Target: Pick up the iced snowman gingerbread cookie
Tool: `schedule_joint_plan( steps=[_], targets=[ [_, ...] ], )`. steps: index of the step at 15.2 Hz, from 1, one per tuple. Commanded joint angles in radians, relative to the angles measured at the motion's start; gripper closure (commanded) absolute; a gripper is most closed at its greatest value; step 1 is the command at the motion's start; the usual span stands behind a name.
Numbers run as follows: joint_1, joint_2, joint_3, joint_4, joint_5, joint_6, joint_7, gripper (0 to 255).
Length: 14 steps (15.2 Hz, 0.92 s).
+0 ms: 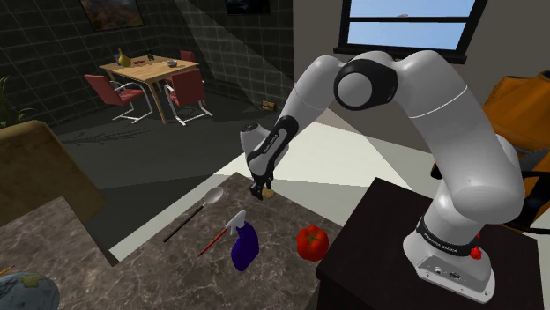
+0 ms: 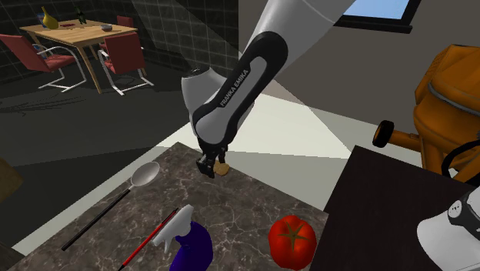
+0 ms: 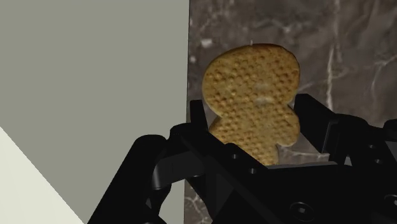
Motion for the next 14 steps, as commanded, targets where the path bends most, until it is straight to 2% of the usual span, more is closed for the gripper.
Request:
schedule_joint_plan(
  steps=[1,14],
  targets=[
    [-0.001,-0.014,0.001,-0.007,0.001,-0.007,-0.001,255],
    [-0.011,-0.157,0.015,-0.044,0.016,-0.113,-0.012,255]
  ],
)
